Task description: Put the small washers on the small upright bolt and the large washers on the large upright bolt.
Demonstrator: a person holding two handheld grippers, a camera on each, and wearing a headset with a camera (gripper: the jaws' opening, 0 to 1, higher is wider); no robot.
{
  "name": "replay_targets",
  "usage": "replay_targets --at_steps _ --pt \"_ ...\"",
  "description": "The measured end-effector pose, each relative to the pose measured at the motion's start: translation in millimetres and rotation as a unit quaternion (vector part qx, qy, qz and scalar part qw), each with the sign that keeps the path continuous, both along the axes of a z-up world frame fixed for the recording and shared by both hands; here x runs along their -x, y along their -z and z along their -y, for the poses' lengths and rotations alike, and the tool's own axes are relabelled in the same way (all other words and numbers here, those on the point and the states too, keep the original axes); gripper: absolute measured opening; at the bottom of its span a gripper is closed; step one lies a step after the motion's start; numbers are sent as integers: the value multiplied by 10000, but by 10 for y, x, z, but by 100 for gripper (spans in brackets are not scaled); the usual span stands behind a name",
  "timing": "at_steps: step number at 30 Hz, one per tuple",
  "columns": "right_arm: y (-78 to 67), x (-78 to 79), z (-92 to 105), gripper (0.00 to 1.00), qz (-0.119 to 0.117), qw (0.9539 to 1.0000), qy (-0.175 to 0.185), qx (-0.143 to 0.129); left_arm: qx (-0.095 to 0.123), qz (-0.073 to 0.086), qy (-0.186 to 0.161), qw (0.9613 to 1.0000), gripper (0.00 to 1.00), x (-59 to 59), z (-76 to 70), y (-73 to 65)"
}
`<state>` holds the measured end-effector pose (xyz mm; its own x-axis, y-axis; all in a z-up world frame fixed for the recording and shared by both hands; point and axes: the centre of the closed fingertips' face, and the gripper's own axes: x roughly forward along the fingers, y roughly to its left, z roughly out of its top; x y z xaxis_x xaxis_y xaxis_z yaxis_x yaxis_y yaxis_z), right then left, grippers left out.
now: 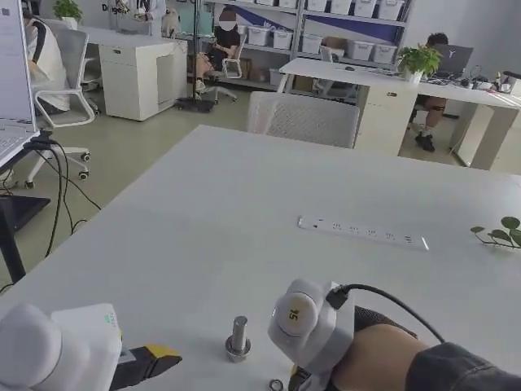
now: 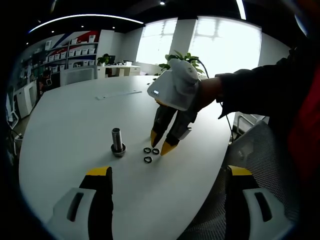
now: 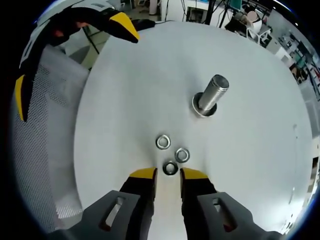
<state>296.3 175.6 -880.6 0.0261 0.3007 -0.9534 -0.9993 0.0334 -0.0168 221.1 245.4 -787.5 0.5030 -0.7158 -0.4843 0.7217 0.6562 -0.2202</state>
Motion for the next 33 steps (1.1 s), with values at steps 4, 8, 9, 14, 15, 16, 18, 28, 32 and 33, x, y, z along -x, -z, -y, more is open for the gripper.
replay_targets --at_steps 4,8,9,14,15,16,18,28,32,33 --pt "10 10 -1 20 -10 10000 -26 5 7 1 -9 10000 94 -1 -1 -1" --pt "8 -1 0 19 -12 10000 -19 4 2 -9 -17 10000 94 -1 -9 4" --pt "9 0 5 18 -8 10000 -34 17 5 -7 -19 10000 94 -2 -8 2" --pt "7 -14 8 16 9 10000 -52 29 8 -4 -26 10000 94 -6 -9 3" --pt "7 -17 7 16 14 10000 -64 33 16 -13 -27 10000 94 -5 -8 4" --pt "7 -20 7 15 20 10000 -69 35 13 -7 -27 10000 94 -6 -8 4" --pt "8 -23 7 15 15 10000 -59 33 13 -9 -27 10000 94 -6 -7 5" --pt "10 -21 6 13 20 10000 -45 1 16 -6 -36 10000 93 -10 -10 3" --pt "12 -12 -1 13 25 10000 -58 5 19 -4 -38 10000 93 -10 -14 2" --pt "12 -10 -3 13 25 10000 -57 4 16 -8 -37 10000 93 -9 -16 3"
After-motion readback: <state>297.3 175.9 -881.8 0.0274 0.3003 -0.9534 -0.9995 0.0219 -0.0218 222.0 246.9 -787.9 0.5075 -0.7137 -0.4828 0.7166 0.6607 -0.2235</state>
